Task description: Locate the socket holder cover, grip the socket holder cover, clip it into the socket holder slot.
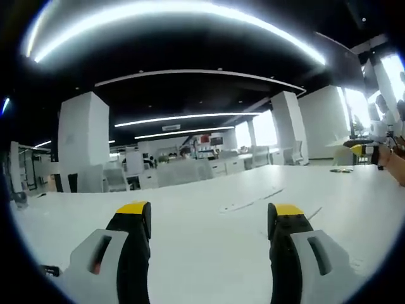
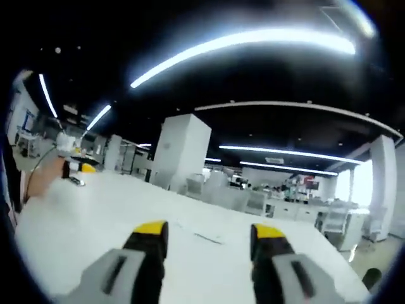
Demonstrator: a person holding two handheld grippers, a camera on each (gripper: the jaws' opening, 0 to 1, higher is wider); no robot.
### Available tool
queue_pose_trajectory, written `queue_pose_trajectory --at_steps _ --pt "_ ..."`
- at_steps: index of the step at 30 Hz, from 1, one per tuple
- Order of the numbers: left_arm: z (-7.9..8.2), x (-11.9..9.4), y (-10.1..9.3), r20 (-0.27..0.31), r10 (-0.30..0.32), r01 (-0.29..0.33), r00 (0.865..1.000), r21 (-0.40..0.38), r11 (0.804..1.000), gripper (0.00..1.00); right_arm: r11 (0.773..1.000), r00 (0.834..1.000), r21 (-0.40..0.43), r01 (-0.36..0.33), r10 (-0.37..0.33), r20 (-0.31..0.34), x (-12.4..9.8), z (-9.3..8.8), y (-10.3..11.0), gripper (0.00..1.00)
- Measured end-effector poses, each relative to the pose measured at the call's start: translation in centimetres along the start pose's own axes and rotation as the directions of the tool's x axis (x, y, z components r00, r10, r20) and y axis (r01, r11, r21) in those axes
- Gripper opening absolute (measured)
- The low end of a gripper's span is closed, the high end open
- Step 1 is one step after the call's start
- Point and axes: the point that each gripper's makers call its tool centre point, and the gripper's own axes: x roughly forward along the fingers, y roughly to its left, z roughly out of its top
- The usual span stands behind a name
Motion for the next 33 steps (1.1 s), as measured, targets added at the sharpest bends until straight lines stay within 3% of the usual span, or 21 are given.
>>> queue_pose_trajectory --at_steps 5,12,17,20,22,24,29,32,33 --pt "0.6 0.1 -1.0 -0.028 -0.004 0.006 1.0 0.053 0.999 0.74 1.0 1.0 -0.022 -0.004 0.004 0.002 0.2 0.0 0.2 0.54" --pt "1.8 -0.3 -4.3 -0.079 -0.092 0.101 0.993 0.118 0.988 0.74 0.999 1.0 -0.031 -0.008 0.008 -0.017 0.5 -0.4 0.7 0.54" --pt "1.8 -0.4 -6.6 -0.186 -0.163 0.193 0.969 0.155 0.969 0.76 1.0 1.0 -0.023 -0.017 0.017 -0.01 0.6 -0.2 1.2 0.54" --pt "1.3 -0.4 -8.3 -0.287 -0.199 0.261 0.937 0.199 0.945 0.76 1.0 1.0 -0.014 -0.026 0.026 -0.005 0.6 -0.1 1.6 0.54" --pt "0.8 -0.3 -10.1 -0.359 -0.241 0.329 0.902 0.209 0.921 0.76 0.999 1.0 -0.012 -0.029 0.029 -0.005 0.6 -0.2 1.8 0.54" --pt "0.5 -0.1 -11.0 -0.401 -0.25 0.355 0.881 0.213 0.91 0.76 0.999 0.999 -0.012 -0.035 0.035 -0.009 0.7 -0.3 1.9 0.54" --pt "-1.2 -0.2 -13.7 -0.557 -0.253 0.434 0.791 0.22 0.874 0.77 0.999 0.998 -0.006 -0.048 0.048 -0.03 1.1 -1.0 2.3 0.53" --pt "-1.6 0.1 -14.4 -0.588 -0.239 0.443 0.773 0.23 0.866 0.77 0.999 0.998 -0.005 -0.042 0.042 -0.04 1.0 -1.3 2.1 0.52" --pt "-1.8 0.1 -14.7 -0.605 -0.236 0.449 0.761 0.228 0.864 0.77 0.999 0.998 0.002 -0.04 0.04 -0.04 1.0 -1.4 2.0 0.52"
